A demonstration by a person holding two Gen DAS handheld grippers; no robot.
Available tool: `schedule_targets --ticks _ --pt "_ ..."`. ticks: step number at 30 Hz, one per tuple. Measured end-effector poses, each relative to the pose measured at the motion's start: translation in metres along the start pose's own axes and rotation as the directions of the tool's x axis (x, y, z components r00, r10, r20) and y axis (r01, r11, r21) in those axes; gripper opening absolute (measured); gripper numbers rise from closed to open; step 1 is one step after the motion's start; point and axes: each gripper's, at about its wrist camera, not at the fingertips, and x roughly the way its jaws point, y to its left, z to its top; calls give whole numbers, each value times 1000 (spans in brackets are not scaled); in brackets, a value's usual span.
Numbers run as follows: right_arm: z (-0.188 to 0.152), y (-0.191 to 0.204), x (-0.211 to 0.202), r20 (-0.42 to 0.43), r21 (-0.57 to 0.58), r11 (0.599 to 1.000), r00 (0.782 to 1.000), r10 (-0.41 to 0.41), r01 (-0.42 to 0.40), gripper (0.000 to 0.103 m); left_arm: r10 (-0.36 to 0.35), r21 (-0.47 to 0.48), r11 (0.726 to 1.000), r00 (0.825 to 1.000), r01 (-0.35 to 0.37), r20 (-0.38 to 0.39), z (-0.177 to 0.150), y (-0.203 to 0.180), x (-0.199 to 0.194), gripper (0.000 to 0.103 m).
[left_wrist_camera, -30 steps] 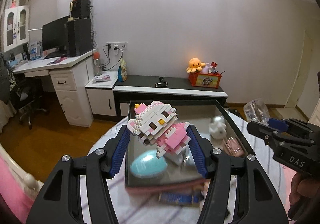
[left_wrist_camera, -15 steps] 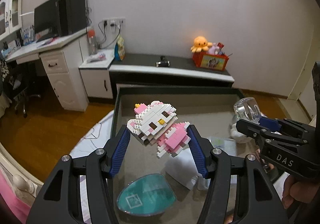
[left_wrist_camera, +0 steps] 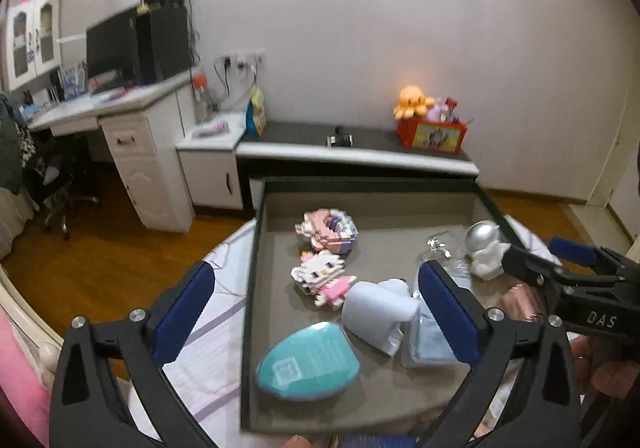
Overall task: Organize rigid objects
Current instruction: 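Lower the Hello Kitty figure and glass bottle into the pink box, open both tools, then move both tools back toward the items beside the pink box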
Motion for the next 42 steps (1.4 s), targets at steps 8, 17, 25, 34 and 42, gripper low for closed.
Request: schedule_targets --ticks 8,17,25,34,42 --pt "-36 8 -83 96 17 999 995 40 -42 103 -45 17 999 993 43 109 -28 -9 -93 103" --pt "-73 30 -163 182 -21 998 982 54 -51 103 -25 -14 1000 987 28 160 -57 -11 -169 103" --pt "-113 36 -213 233 5 999 972 36 -38 103 -8 -34 999 985 14 175 -81 -14 -211 103" --pt "-153 38 -244 251 9 1000 968 20 -23 103 20 -40 999 984 -13 179 -113 -17 -242 103" --pt "-159 47 -248 253 -11 999 967 39 -38 103 32 -31 999 986 -27 166 -124 -15 -249 103"
